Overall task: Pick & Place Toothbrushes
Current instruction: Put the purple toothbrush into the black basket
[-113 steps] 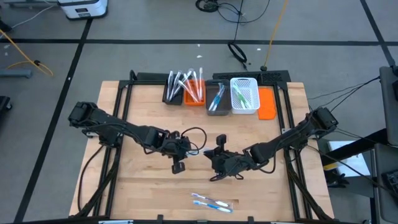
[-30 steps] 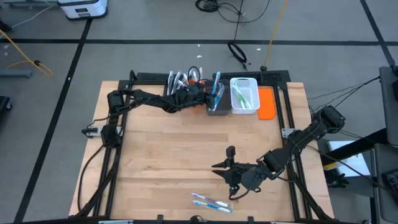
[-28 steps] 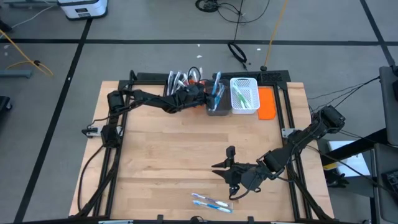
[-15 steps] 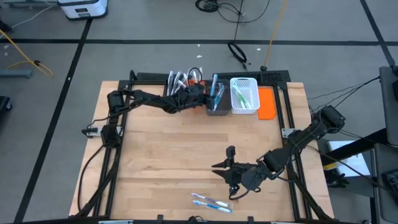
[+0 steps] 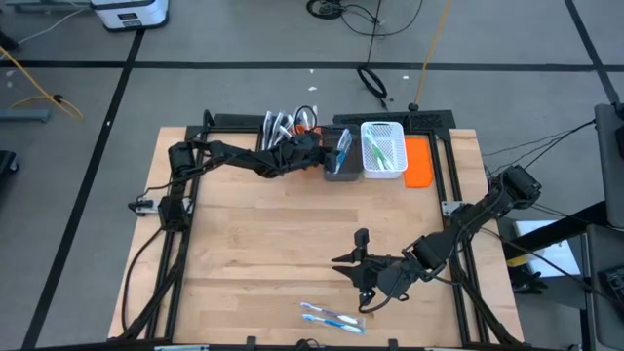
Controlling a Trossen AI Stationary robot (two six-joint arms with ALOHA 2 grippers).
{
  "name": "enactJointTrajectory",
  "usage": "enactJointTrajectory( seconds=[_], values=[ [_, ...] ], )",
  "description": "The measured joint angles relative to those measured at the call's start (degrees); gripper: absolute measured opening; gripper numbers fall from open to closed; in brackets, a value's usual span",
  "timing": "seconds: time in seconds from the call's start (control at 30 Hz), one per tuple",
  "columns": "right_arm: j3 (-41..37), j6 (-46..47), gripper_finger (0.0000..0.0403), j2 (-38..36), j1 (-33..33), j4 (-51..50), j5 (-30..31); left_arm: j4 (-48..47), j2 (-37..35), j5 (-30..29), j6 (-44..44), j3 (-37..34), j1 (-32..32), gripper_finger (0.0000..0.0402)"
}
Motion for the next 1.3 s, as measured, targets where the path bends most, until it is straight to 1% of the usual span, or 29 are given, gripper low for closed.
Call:
enactJointTrajectory(
  seconds=[0.1,0.17,0.27,0.33,0.4,0.5,0.57,0.63,0.7,0.93,1.17,1.3],
  values=[
    [0.0,0.0,0.0073,0.0,0.0,-0.02,0.0,0.19,0.0,0.28,0.58,0.0,-0.06,0.0166],
    [0.0,0.02,0.0073,0.0,0.0,-0.02,0.0,0.23,0.0,2.57,0.64,0.0,-0.06,0.0166],
    [0.0,0.0,0.0073,0.0,0.0,-0.02,0.0,0.73,-0.08,9.42,1.61,0.0,-0.09,0.0166],
    [0.0,0.0,0.0073,0.0,0.0,-0.03,0.0,-0.56,-0.58,13.74,3.09,0.0,-0.36,0.0166],
    [0.0,0.0,0.0073,0.0,0.0,-0.04,-0.02,-1.0,-0.68,17.78,3.63,0.0,-0.89,0.0165],
    [0.0,0.02,0.0073,0.0,0.0,-0.07,-0.02,-1.45,-0.66,25.36,3.78,0.0,-2.36,0.0165],
    [0.0,0.0,0.0073,0.01,0.0,-0.07,-0.02,-2.66,-0.68,28.38,6.05,0.0,-3.81,0.0164],
    [0.0,0.02,0.0073,0.02,0.13,-0.07,-0.02,-5.03,-0.68,29.98,9.05,0.0,-5.36,0.0159],
    [0.0,0.02,0.0073,0.0,0.36,-0.07,-0.02,-7.44,-0.87,30.89,10.91,0.0,-6.9,0.0153],
    [0.0,0.02,0.0073,0.01,0.52,-0.07,-0.06,-15.04,-3.03,31.22,17.05,-0.03,-12.38,0.0129],
    [0.0,0.28,0.0073,0.02,0.52,-0.28,-0.04,-31.07,-6.25,30.81,21.89,-0.07,-18.5,0.0128],
    [0.0,2.33,0.0073,0.02,0.52,-0.66,-0.06,-40.0,-6.99,27.36,22.96,-0.01,-22.73,0.0129]
  ],
)
